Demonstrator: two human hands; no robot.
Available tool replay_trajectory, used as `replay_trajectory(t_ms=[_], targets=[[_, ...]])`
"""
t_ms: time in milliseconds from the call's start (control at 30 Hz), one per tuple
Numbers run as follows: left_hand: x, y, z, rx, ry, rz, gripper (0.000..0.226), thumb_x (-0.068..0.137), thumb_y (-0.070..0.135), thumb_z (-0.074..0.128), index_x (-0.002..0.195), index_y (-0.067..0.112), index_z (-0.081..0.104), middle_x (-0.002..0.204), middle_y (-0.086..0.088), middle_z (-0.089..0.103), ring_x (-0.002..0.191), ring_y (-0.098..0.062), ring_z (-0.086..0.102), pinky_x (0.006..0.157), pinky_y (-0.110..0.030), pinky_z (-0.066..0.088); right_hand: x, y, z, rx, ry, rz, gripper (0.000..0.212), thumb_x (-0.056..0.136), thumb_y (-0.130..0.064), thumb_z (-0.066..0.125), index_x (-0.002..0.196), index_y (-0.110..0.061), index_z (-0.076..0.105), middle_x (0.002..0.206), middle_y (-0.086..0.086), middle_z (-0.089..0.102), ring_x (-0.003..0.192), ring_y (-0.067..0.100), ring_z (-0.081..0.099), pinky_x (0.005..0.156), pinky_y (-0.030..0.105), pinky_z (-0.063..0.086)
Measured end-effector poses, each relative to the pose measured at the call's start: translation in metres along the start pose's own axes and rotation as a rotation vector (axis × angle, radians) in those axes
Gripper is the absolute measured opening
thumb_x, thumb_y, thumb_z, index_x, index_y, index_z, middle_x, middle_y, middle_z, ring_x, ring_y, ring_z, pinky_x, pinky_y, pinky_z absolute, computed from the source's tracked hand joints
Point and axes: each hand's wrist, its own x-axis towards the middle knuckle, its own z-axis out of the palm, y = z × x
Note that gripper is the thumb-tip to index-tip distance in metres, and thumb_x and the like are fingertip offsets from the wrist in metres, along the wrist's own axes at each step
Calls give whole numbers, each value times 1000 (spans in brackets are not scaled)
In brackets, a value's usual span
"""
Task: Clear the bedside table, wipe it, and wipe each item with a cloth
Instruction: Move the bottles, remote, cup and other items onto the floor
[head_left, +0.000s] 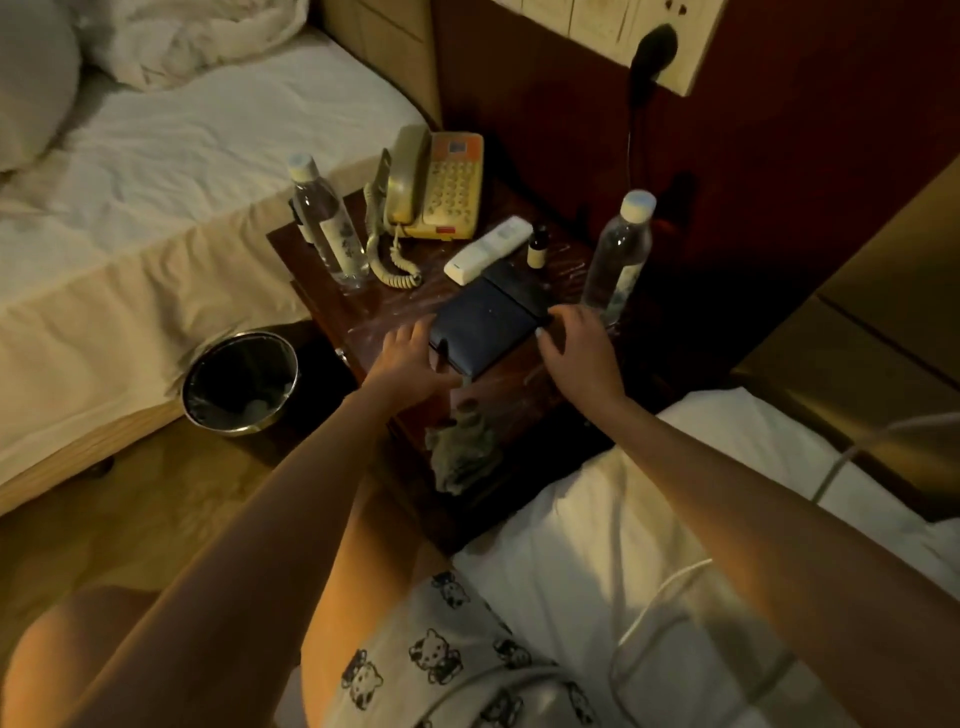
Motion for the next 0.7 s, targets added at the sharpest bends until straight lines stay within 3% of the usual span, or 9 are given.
replay_trajectory(t_ms=[167,267,467,567,700], targets=[[19,9,11,61,-19,30,113,74,58,75,155,21,6,160,-7,14,146,-33,11,115,-50,19,-14,11,-10,101,360,111,27,91,-29,59,104,-5,56,106,10,55,99,24,55,85,41,49],[27,11,18,120,29,45,120,70,63,75,155,20,3,160,-9,14,145,-35,13,115,-51,20,-7,20,-17,170,510,252,40,85,-29,65,113,-5,50,115,11,50,106,23,52,89,40,48],[36,9,22,152,-14,18,129,65,73,71,153,28,-11,162,-13,1,148,-38,4,118,-54,15,11,44,-17,267,370,342,86,83,-38,70,148,-8,22,147,12,33,139,24,29,112,36,30],[39,15,20,159,-50,-2,130,67,72,70,152,29,-18,161,-19,-8,148,-40,-2,117,-54,11,24,44,-18,358,288,341,92,82,-36,72,151,-10,17,152,10,29,141,20,25,106,22,23],[46,19,23,159,-24,12,130,67,72,70,153,23,-14,160,-21,1,147,-41,2,118,-53,11,34,44,-13,361,300,319,85,79,-29,75,147,-11,28,143,9,39,132,20,39,103,24,33]])
